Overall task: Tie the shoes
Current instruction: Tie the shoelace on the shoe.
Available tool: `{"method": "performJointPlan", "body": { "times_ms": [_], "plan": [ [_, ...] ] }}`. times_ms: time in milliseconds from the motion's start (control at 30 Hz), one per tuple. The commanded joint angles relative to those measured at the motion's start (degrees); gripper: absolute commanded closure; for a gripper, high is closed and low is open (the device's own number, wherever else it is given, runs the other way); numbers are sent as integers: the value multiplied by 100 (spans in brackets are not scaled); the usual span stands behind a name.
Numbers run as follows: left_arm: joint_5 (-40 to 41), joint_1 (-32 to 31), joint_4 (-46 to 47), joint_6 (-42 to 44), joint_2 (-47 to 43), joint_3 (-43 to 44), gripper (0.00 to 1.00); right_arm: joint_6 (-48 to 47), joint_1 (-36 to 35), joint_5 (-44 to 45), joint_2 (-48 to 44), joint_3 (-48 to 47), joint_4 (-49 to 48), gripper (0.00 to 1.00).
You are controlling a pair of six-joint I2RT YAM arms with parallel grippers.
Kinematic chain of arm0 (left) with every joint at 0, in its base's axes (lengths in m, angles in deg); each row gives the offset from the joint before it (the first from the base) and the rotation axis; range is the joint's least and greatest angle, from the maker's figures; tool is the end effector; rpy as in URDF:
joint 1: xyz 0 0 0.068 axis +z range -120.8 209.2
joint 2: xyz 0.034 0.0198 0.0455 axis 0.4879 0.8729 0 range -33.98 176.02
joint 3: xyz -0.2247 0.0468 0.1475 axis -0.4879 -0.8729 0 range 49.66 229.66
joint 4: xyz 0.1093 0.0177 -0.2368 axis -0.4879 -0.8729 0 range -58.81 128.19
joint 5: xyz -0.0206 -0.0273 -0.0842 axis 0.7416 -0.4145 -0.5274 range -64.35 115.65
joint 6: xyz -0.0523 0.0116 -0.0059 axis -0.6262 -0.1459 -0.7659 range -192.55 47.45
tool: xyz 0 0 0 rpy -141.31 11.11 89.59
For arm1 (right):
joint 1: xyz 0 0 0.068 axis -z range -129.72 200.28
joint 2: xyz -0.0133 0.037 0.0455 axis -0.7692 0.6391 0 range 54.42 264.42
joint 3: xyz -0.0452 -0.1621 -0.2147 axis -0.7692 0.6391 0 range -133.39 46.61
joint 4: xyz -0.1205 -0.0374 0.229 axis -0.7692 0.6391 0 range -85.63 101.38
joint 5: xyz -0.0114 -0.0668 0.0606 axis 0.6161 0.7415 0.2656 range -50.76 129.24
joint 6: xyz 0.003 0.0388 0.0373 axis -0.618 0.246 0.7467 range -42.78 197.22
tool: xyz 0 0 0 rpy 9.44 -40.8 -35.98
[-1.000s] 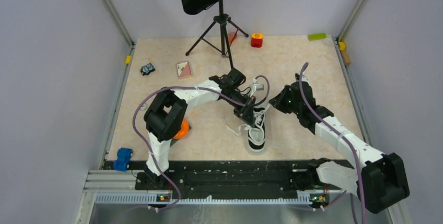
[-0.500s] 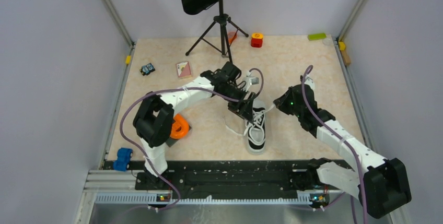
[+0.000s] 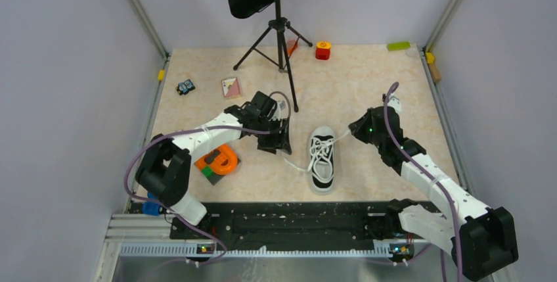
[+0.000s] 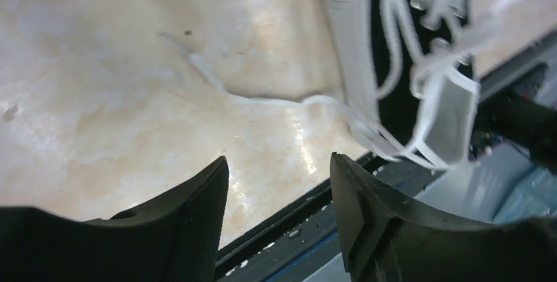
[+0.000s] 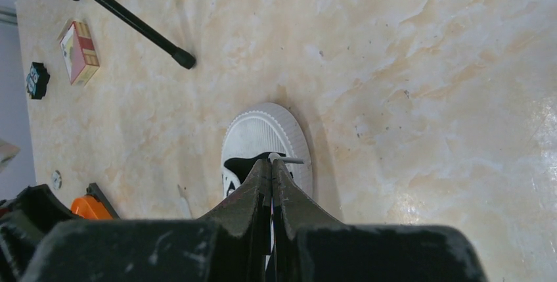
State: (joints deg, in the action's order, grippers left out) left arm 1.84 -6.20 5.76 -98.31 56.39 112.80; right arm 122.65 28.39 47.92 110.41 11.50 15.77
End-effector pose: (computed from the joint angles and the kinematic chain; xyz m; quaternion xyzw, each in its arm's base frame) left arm 0.2531 -0.1975 0.2268 0.1331 0.9365 -0.3017 0.1192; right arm 0.2014 0.0750 0.2427 0.2139 0.8475 0.2116 0.4373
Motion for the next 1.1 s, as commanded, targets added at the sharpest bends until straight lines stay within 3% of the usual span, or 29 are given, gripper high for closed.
{"method": "performJointPlan", "body": {
  "times_ms": [0,167,433,500,567,600,800,1067],
  "plan": [
    [1566,-250,322,-1476,191,-77,37,-158,61,-110,0,-84,-140,100],
    [2298,-456,299,-2146,594,38,37,-209,63,-220,92,-200,-190,100],
    [3243,-728,-110,-2657,1485,581,50,-170,70,-259,14,-183,-144,100],
    [3390,-732,-144,-2699,1618,637,61,-157,71,-263,13,-149,-133,100],
    [3663,-726,-165,-2678,1598,645,96,-179,69,-218,-27,-129,-103,100],
    [3869,-723,-255,-2691,1513,662,100,-212,71,-173,-53,-133,-60,100],
    [4834,-508,-699,-2430,22,567,100,-619,280,164,-354,-327,454,100],
    [4401,405,-793,-1628,-1373,331,100,-834,747,234,-748,-239,826,100]
  ]
}}
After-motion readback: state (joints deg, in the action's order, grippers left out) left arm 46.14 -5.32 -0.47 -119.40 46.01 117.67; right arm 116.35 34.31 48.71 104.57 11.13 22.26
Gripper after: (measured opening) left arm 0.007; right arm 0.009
